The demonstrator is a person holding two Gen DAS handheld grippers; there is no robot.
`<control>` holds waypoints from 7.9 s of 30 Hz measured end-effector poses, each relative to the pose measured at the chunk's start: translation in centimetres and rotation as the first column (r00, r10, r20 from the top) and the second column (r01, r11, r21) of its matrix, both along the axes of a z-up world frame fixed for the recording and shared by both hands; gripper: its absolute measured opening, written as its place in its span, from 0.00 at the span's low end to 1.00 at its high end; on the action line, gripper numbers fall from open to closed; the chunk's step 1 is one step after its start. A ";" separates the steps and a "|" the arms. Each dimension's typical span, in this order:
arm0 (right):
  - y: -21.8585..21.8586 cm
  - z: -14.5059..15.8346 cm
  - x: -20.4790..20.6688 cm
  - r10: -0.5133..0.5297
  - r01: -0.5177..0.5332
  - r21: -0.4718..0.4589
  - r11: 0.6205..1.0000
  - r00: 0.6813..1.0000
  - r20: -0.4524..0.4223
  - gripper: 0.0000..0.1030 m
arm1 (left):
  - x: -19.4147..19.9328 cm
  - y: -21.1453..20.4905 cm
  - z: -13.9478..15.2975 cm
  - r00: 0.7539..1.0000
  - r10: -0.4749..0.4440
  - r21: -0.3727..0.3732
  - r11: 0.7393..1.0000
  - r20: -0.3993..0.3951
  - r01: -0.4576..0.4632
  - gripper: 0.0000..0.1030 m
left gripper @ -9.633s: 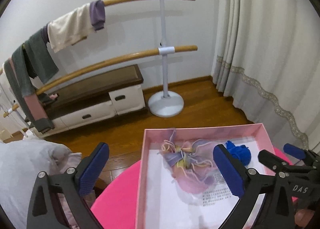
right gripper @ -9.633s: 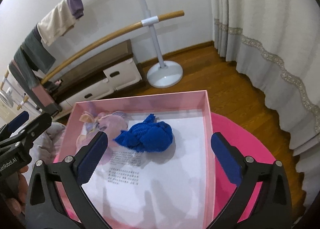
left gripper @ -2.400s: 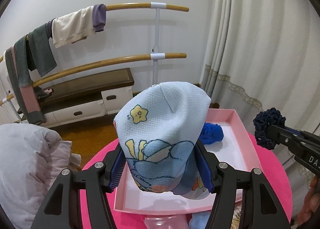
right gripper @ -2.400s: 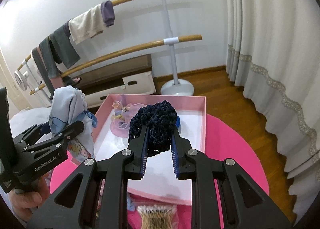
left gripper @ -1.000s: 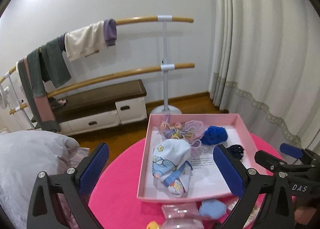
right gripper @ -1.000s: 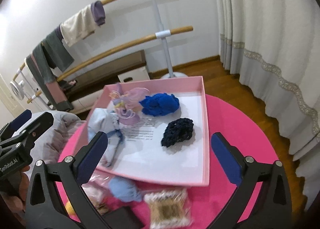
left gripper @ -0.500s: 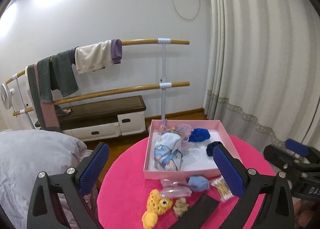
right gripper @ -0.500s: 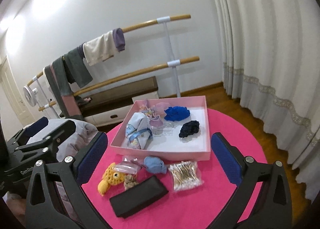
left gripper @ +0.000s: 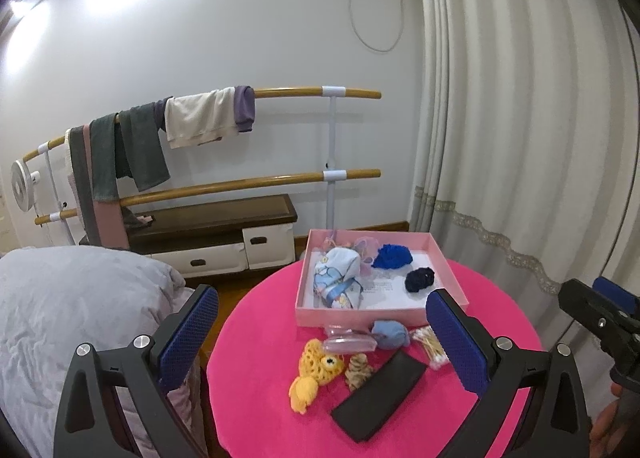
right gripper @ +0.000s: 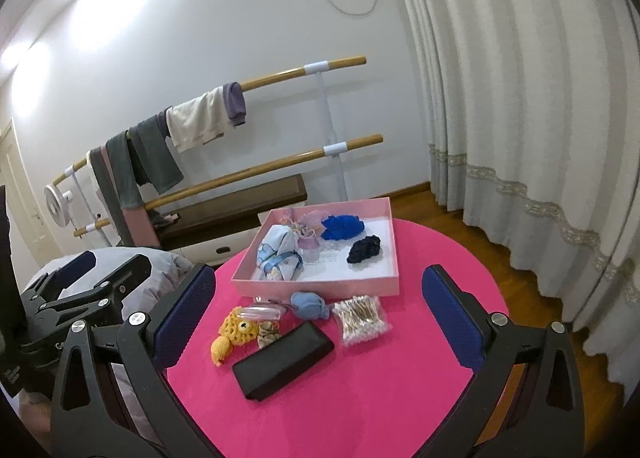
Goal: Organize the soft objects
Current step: 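Open both tools and pull them back from the pink box, then grasp the yellow crocheted toy with the left tool while the right tool grasps the cotton swab bag, then carry the yellow toy into the pink box with the left tool while the right tool places the swab bag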
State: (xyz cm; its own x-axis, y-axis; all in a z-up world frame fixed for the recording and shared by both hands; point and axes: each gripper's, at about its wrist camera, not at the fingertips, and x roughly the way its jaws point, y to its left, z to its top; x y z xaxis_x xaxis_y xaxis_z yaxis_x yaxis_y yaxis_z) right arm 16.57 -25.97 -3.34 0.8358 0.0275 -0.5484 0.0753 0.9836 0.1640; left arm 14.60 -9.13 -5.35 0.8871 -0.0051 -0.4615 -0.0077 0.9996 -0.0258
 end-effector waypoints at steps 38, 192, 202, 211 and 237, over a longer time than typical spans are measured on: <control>1.0 -0.2 -3.8 0.010 -0.010 -0.009 1.000 1.000 0.003 1.00 | -2.2 -0.3 1.8 0.999 0.021 -0.011 1.000 -0.024 -0.022 1.00; -3.6 -5.2 14.9 0.070 -0.069 0.011 0.998 0.986 -0.149 0.42 | 24.8 -2.8 -3.0 0.979 -0.129 -0.055 0.991 -0.158 0.122 0.29; -5.7 -7.7 20.5 0.079 -0.066 0.066 0.996 0.974 -0.214 0.42 | 34.8 -5.3 -5.3 0.969 -0.152 -0.061 0.988 -0.197 0.142 0.29; -7.4 -10.6 23.6 0.075 -0.048 0.101 0.994 0.956 -0.282 0.42 | 42.5 -6.4 -7.6 0.960 -0.158 -0.077 0.987 -0.232 0.144 0.29; -8.9 -14.9 26.0 0.048 0.011 0.154 0.988 0.926 -0.375 0.90 | 47.8 -5.2 -10.4 0.964 -0.121 -0.044 0.993 -0.239 0.114 0.87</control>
